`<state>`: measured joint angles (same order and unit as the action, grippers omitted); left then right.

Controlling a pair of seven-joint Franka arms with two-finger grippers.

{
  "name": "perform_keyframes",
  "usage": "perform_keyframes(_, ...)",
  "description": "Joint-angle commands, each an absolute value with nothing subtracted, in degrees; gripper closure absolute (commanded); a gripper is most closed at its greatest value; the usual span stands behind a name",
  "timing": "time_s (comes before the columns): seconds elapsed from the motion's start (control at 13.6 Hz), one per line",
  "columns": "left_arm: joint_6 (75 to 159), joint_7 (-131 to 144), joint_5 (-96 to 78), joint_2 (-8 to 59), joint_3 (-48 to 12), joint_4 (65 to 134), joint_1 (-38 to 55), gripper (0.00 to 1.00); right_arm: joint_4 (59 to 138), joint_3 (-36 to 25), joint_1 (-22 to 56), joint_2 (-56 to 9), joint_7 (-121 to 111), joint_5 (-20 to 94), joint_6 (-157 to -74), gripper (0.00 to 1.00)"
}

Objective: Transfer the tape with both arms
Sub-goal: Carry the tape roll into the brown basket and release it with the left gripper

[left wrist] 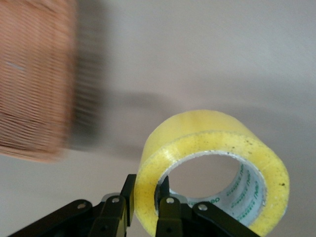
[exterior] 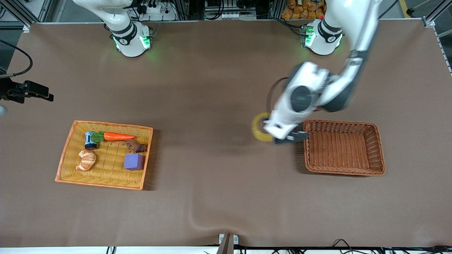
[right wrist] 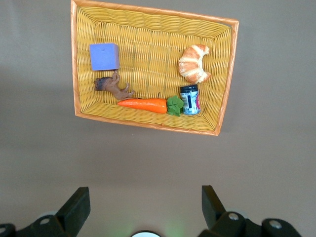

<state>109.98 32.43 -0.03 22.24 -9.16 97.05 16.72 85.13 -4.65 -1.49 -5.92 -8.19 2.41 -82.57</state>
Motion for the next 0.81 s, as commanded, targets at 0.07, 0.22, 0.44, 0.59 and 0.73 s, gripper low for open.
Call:
perform_keyframes(0.07, 108.02, 14.73, 0.79, 20.65, -10.11, 99.92, 4.69, 1.0, 84.29, -4.04, -2.02, -5.89, -8.17, 2.64, -81.74, 0.0)
perform_keyframes(0.22, 110.38, 2.79, 0.97, 22.4, -10.02, 101.42, -1.99, 1.0, 84.29, -4.04, -2.02, -5.89, -8.17, 2.64, -81.65, 0.0)
perform_keyframes(0.44, 115.73, -11.05, 2.19, 28.19, -10.02, 100.99, -9.65, 1.0, 84.29, -4.04, -2.11, -5.89, -8.17, 2.64, -81.74, 0.0)
perform_keyframes(0.59, 117.51, -11.69, 3.95, 29.61, -10.02, 100.81, -10.99, 1.0, 84.29, -4.04, -2.02, -5.89, -8.26, 2.64, -81.74, 0.0)
perform_keyframes(0.73, 117.6, -11.6, 4.3, 30.67, -10.02, 99.59, -10.37, 0.75, 84.29, -4.04, -2.02, -5.89, -8.17, 2.64, -81.74, 0.0)
